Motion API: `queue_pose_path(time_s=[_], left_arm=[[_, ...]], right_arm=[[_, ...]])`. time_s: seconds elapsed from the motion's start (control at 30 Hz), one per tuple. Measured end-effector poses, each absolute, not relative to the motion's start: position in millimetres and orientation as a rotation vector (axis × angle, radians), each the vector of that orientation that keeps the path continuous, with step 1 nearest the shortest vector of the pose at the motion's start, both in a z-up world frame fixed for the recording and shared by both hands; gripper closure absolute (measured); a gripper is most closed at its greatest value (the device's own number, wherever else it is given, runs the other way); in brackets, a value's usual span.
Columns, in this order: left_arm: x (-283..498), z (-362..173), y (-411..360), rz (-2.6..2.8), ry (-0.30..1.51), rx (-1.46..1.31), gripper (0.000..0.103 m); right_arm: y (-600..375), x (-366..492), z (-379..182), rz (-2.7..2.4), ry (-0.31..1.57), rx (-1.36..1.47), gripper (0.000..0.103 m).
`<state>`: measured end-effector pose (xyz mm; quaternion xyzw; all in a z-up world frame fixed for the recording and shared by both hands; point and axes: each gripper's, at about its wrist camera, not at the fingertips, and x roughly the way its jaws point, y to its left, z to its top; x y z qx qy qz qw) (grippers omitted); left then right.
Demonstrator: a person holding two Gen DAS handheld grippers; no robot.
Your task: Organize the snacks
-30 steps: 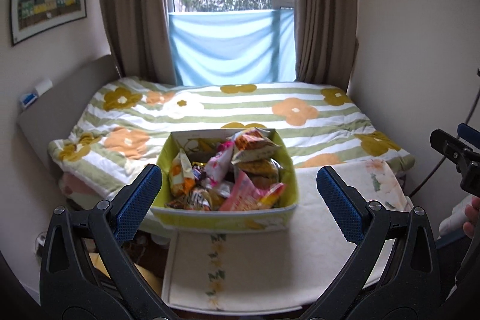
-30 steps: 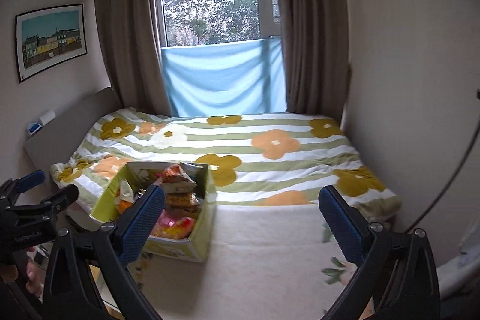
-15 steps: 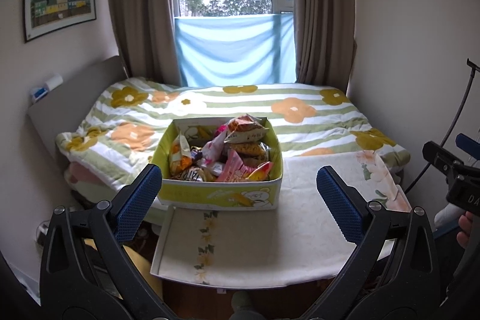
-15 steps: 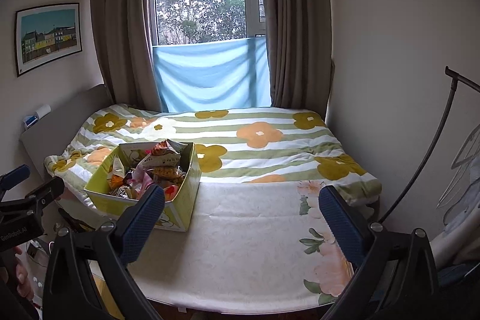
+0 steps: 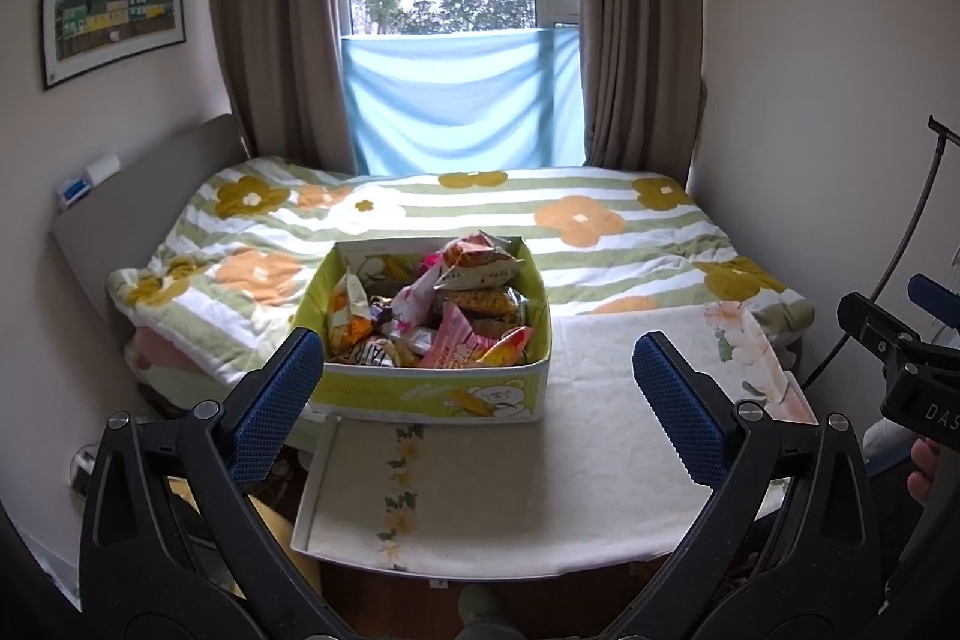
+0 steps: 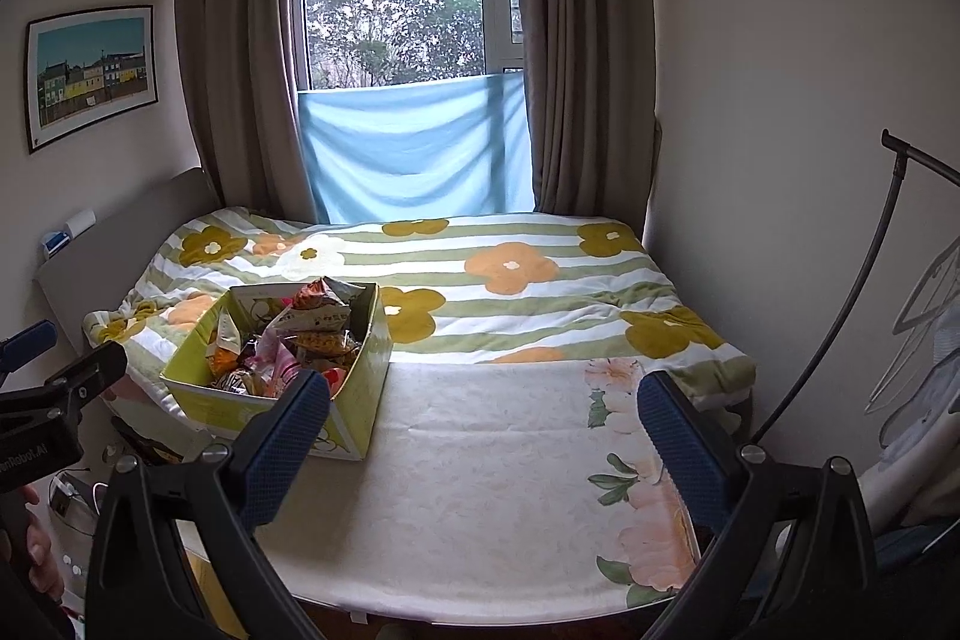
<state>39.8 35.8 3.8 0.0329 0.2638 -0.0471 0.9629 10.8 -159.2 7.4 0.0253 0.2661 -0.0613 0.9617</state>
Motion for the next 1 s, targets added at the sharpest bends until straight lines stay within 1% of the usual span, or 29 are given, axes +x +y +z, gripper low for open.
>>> queue_pose_path(time_s=[1.0], left_arm=[[40.1,8.3,31.4,-0.084,0.519,0.081,0.000]], right_arm=[[-158.9,13.4,4.0,-0.141,0.549,0.052,0.001]])
